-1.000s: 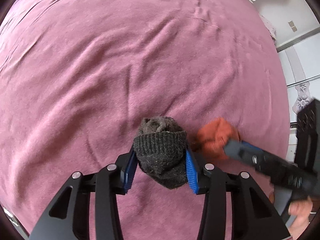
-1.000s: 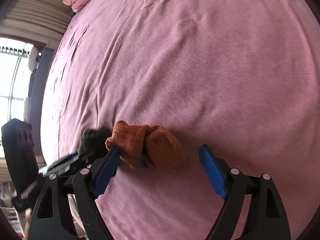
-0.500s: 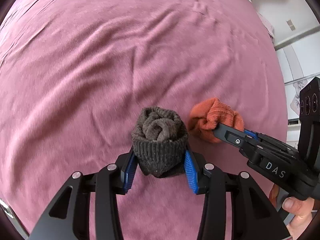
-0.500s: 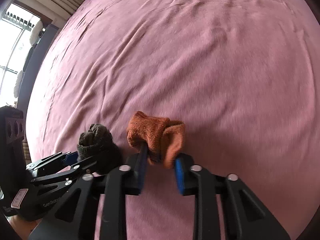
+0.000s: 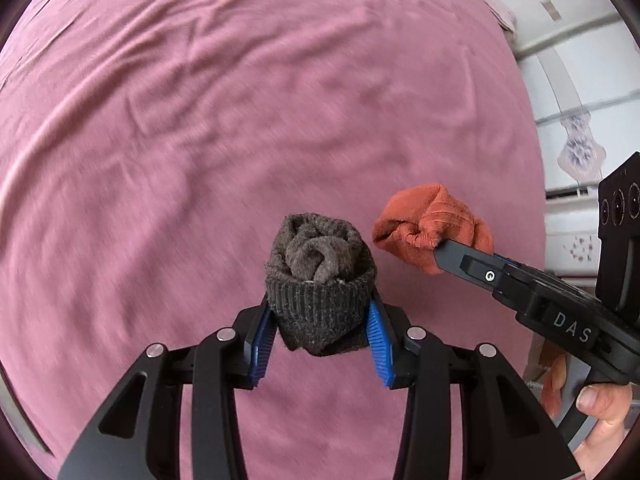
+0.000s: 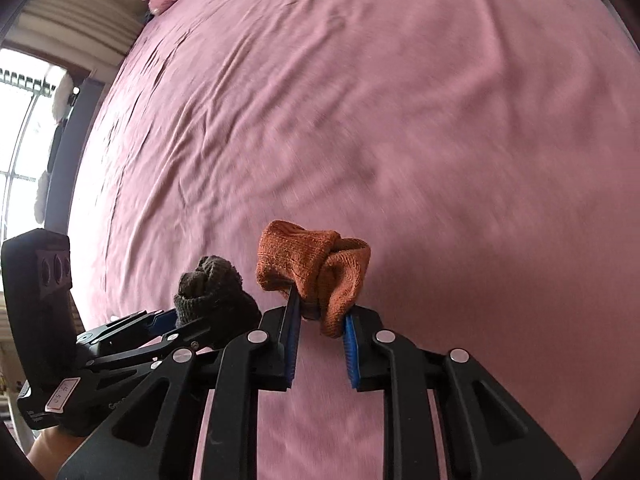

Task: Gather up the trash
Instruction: 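Carry the grey sock and orange sock in both grippers over the yellow bin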

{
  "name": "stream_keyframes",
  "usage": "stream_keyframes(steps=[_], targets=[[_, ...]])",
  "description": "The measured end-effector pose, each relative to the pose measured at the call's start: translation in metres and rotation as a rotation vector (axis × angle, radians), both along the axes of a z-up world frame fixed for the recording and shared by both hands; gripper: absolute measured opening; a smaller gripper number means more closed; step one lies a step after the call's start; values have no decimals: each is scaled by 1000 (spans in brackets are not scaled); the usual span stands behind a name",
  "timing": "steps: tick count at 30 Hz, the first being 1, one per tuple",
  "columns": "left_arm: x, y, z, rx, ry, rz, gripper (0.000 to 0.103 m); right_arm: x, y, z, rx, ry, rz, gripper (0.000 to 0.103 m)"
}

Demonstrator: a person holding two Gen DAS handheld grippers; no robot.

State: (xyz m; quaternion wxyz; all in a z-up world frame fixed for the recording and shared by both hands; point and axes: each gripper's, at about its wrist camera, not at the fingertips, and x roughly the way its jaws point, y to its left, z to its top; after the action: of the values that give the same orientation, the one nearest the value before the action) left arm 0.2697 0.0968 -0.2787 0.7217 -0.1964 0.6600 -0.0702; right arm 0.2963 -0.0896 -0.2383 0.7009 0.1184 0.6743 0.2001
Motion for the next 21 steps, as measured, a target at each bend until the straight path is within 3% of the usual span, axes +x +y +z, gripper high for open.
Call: stream_keyframes(steps=[11, 21], targets=[[-72, -87, 30, -1, -7, -187, 41, -112, -89, 34, 10, 35, -190, 19], [-134, -173, 47, -35, -18, -340, 41, -191, -177, 53, 6, 13, -388, 19]])
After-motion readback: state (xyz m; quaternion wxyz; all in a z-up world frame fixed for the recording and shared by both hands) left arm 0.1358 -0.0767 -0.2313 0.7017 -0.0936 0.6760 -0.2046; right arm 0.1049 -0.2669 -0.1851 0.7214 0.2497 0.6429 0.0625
